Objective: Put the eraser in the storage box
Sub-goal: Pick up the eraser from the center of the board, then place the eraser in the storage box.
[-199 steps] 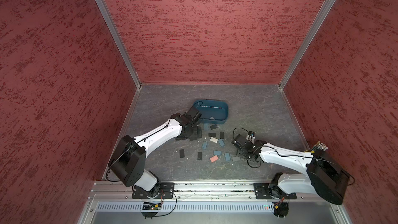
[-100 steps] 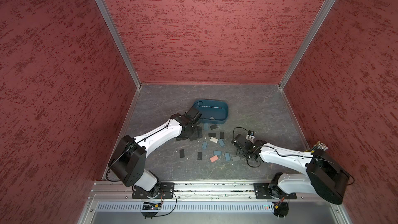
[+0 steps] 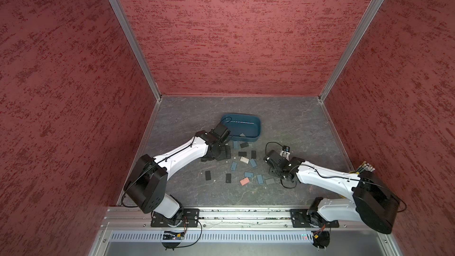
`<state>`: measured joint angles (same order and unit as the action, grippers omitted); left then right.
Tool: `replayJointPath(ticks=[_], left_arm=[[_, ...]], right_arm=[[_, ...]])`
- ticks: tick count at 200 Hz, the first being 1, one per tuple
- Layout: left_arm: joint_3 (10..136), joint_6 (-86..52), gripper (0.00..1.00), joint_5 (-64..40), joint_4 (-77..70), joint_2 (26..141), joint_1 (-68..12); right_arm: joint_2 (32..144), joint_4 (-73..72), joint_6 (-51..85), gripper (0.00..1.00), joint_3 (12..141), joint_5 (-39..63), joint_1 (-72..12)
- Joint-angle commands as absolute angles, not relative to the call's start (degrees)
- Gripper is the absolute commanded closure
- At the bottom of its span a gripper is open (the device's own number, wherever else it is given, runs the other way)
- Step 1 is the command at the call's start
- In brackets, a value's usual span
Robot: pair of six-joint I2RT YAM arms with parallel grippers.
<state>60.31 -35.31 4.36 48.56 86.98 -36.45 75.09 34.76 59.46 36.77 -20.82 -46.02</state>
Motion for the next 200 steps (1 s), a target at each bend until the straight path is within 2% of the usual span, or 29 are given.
replayJointPath(ticks=[1,98,144,200], left_arm=[[59.5,-35.8,0.00,4.5,47.8,85.8,-36.7],[55.0,-37.7,0.00,4.8,48.2,80.9,-36.8],[50.0,-40.9,0.00,5.4,49.1,75.4,-37.8],[45.5,-43.7,0.00,5.9,49.5,72.8,-40.0]], right_arm=[[74.2,36.5,58.5,0.60,38.7,-23.5,-45.9],[77.1,37.9,54.6,0.59,47.3,-25.1,-45.9],[83.0,37.9,49.9,0.59,59.1,-25.8,-45.9],[96.1,37.3,43.7,0.58,76.8,-25.5,-45.9]])
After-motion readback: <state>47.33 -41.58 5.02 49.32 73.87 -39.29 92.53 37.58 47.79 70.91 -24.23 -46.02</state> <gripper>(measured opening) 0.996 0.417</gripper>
